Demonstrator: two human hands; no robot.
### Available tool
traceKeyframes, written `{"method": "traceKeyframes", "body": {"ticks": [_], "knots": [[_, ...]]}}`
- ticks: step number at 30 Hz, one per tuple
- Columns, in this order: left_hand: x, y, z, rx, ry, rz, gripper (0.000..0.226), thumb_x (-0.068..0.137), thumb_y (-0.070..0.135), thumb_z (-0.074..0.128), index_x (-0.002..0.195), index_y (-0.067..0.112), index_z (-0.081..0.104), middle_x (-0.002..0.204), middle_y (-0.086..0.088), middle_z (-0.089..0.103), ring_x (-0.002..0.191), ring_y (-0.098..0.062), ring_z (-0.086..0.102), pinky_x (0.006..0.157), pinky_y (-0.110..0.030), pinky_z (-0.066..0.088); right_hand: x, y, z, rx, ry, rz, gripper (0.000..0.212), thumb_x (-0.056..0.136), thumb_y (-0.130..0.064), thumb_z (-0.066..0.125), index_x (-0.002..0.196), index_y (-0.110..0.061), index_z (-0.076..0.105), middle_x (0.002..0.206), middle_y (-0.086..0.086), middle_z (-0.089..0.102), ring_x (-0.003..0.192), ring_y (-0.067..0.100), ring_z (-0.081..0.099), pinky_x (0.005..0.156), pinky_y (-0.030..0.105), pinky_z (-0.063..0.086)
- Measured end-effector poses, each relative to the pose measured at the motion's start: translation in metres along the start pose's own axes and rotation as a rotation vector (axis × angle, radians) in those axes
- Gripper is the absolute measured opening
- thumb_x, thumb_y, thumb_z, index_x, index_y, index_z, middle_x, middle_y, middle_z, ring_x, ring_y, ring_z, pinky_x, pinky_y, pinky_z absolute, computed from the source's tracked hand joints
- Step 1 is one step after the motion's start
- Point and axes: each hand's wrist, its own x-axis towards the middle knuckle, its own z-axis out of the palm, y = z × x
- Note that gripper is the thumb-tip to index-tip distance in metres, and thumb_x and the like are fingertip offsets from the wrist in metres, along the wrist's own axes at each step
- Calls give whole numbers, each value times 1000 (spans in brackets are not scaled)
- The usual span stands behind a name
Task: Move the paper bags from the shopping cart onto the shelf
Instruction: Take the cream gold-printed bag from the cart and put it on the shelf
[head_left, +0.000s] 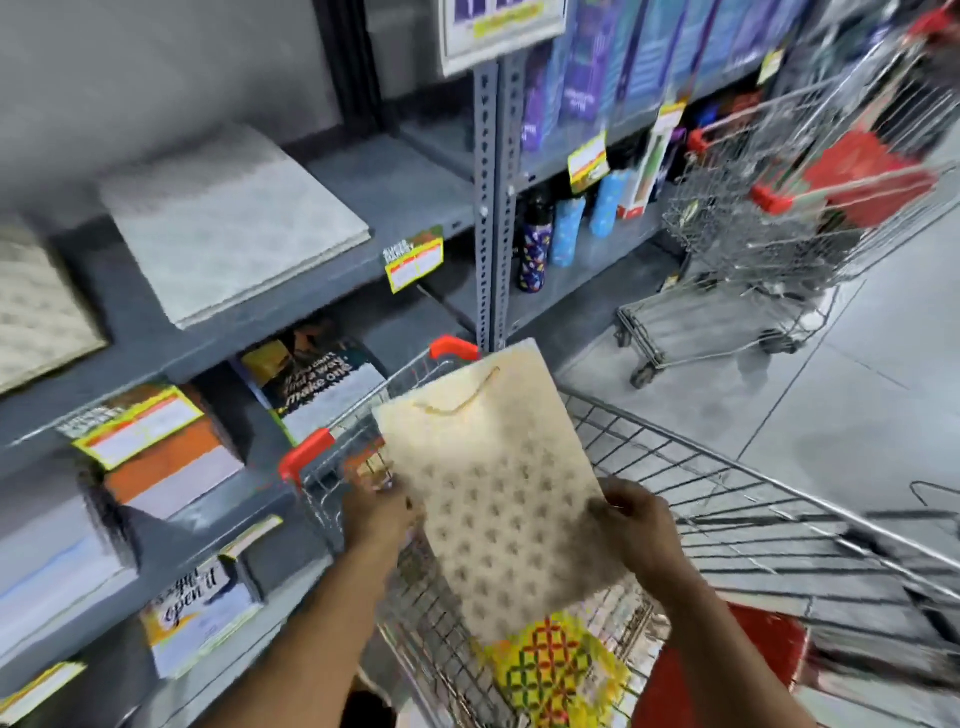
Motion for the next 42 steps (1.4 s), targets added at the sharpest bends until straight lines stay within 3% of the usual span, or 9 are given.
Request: {"method": "traceKeyframes", "body": {"ticks": [3, 6, 12, 16, 25, 32, 35, 38, 42], "knots": [[-6, 46, -32, -73, -58, 183, 18, 91, 16, 59, 98, 2, 68, 101, -22, 70, 96, -42, 65, 88, -51, 51, -14, -52, 4, 120, -4, -45, 23, 85, 2, 63, 73, -17, 71, 54, -12, 65, 46, -1, 52, 42, 14, 42], [-18, 95, -67, -200, -127, 295, 20, 88, 22, 62, 94, 4, 71, 109, -29, 68, 90, -36, 65, 81, -47, 52, -29, -102, 9, 228, -41, -102, 12, 87, -3, 63, 86, -9, 73, 72, 4, 71, 57, 12, 59, 51, 21, 47], [-43, 175, -127, -331, -178, 574, 21, 85, 20, 65, 70, 25, 77, 75, 6, 77, 74, -14, 71, 75, -35, 54, -63, -177, 22, 429, -152, -207, 17, 91, -3, 58, 90, -13, 72, 87, 11, 73, 76, 26, 66, 73, 41, 55], [-54, 199, -164, -386, -136, 651, 17, 83, 20, 67, 71, 24, 77, 72, 8, 77, 68, -10, 69, 72, -31, 53, -82, -210, 38, 510, -242, -242, 21, 91, 0, 54, 91, -13, 71, 80, 2, 79, 73, 18, 74, 64, 33, 62], [-69, 185, -232, -474, -24, 616, 13, 86, 27, 66, 82, 20, 76, 75, 2, 75, 62, -11, 67, 51, -21, 50, -99, -243, 93, 533, -271, -250, 18, 90, -1, 57, 100, -8, 70, 101, 16, 74, 94, 33, 70, 88, 49, 56], [-66, 87, -287, -300, -125, 400, 19, 90, 4, 54, 82, 4, 72, 81, -12, 72, 77, -24, 63, 65, -25, 54, -89, -243, 177, 419, -378, -270, 20, 90, -2, 59, 98, -11, 74, 91, 9, 79, 82, 24, 74, 74, 39, 62], [-49, 62, -321, -232, -22, 430, 36, 89, -3, 53, 92, 23, 76, 89, -7, 76, 75, -14, 67, 70, -22, 53, -83, -247, 234, 346, -422, -279, 19, 86, -1, 64, 93, -14, 77, 88, 7, 79, 76, 19, 74, 70, 34, 61], [-21, 62, -353, -239, 95, 418, 39, 92, 1, 52, 100, 32, 73, 94, -16, 75, 82, -23, 64, 79, -35, 48, -71, -262, 287, 246, -447, -286, 16, 84, -7, 69, 94, -15, 77, 87, 4, 79, 79, 22, 74, 74, 38, 58], [31, 90, -393, -157, 206, 466, 41, 94, 3, 44, 92, 30, 74, 47, -14, 56, 47, -18, 50, 52, -19, 42, -48, -304, 362, -23, -453, -393, 22, 85, -12, 63, 101, 3, 66, 72, 28, 65, 59, 18, 55, 57, 33, 45]]}}
